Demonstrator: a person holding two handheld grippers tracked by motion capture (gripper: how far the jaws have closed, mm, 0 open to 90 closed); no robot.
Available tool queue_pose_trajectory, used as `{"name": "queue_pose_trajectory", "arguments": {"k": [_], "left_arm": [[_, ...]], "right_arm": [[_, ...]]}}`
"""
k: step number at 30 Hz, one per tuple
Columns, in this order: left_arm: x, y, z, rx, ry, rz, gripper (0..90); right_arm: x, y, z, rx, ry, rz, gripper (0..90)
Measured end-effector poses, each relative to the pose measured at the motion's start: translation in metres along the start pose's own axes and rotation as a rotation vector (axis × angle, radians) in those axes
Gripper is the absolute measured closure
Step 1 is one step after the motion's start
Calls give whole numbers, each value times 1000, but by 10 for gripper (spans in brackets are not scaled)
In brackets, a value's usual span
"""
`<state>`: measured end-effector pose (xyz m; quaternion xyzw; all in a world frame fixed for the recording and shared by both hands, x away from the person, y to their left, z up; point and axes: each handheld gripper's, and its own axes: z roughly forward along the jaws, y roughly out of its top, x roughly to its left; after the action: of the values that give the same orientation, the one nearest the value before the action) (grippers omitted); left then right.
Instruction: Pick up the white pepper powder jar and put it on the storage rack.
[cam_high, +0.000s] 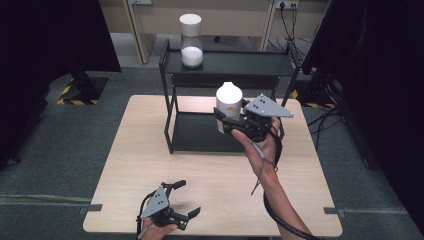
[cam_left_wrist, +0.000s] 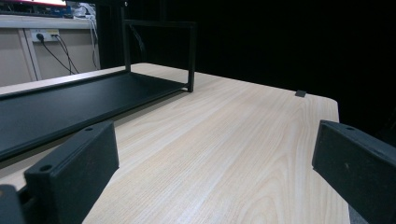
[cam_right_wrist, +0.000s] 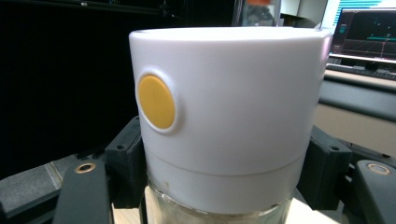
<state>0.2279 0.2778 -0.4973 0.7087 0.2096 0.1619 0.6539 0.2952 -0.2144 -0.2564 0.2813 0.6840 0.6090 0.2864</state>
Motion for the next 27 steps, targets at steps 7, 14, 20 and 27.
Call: {"name": "queue_pose_trajectory", "arguments": {"k": [7, 14, 20, 27], "left_arm": [[0, 0, 0, 1, -1, 0, 0], [-1, 0, 1, 6, -5, 3, 0], [0, 1, 1, 8, -5, 5, 0], [0, 0, 1, 5, -6, 2, 0]], "right_arm": [[-4, 19, 10, -8, -9, 8, 308], [-7, 40, 19, -18, -18, 11, 308], [-11, 57, 30, -19, -43, 16, 308], [-17, 75, 43, -20, -84, 26, 308]]}}
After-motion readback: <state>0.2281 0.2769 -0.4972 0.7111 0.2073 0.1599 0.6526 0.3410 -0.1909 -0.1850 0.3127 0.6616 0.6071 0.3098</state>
